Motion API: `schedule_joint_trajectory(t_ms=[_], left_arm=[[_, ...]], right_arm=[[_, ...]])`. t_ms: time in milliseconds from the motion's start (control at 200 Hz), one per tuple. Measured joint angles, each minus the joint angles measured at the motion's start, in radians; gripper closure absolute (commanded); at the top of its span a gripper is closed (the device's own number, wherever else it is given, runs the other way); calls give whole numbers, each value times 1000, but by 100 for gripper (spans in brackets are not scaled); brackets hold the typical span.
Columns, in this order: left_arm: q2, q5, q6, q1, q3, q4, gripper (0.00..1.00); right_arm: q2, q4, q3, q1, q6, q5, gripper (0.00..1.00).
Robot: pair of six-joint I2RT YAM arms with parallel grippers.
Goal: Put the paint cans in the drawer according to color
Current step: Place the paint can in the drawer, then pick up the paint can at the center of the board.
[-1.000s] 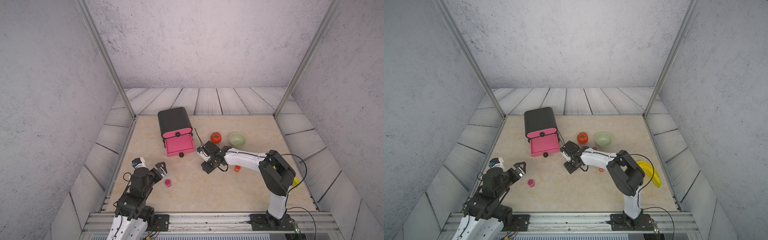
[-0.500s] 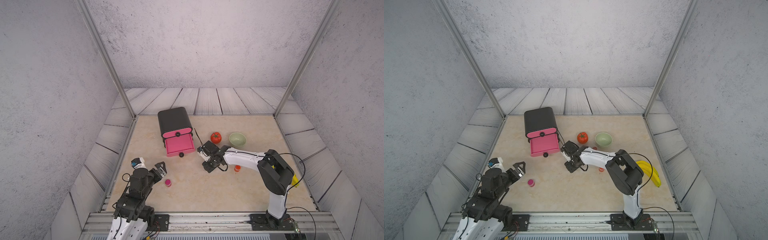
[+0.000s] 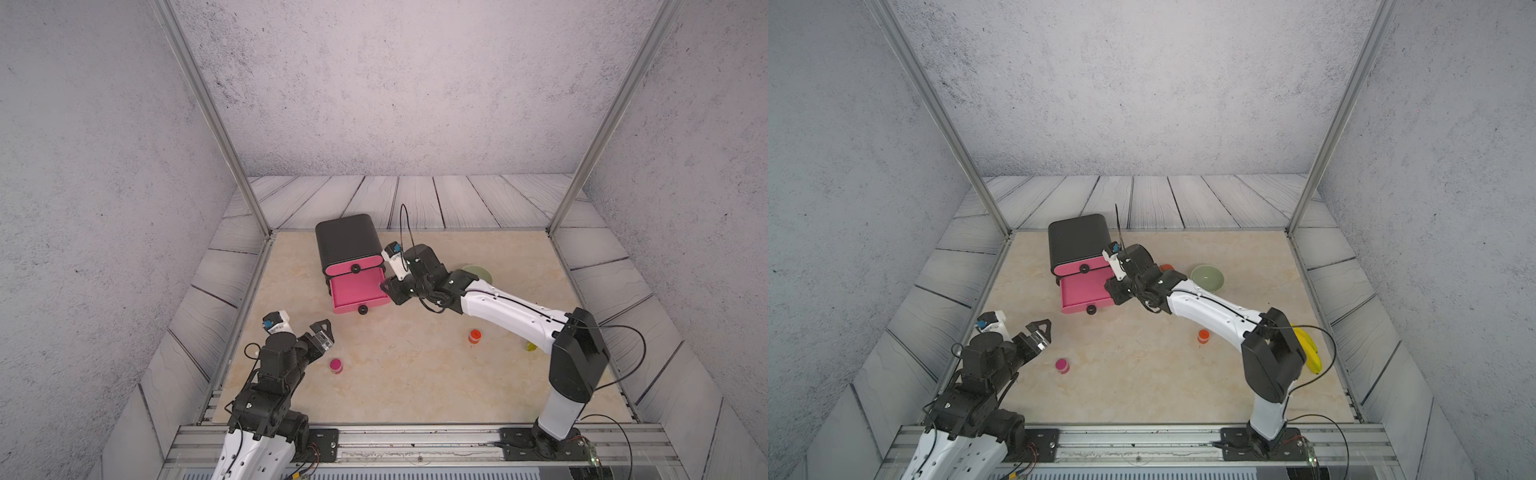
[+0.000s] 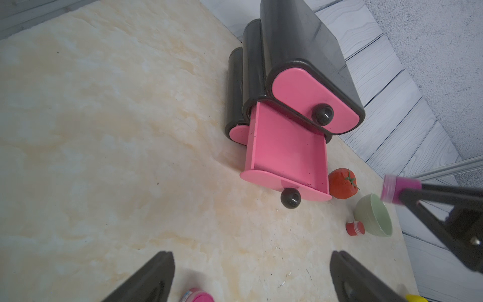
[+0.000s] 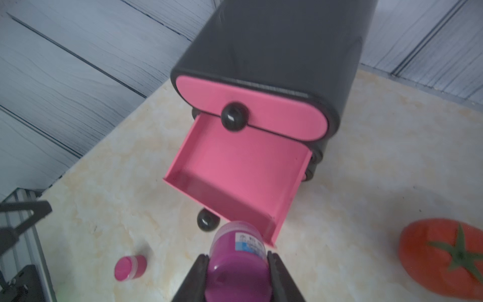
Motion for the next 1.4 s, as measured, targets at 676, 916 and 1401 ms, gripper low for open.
schedule_joint_trajectory(t_ms=[676, 916, 1401], left_arm=[[-7, 52, -19, 0, 5, -35, 2], [21, 89, -70, 0, 45, -99, 7], [341, 37, -156, -208, 151, -382, 26]], right_arm=[[381, -120, 340, 0, 11, 63, 43], [335, -122, 293, 0, 5, 48, 43], [-836, 268, -912, -17, 101, 202, 41]])
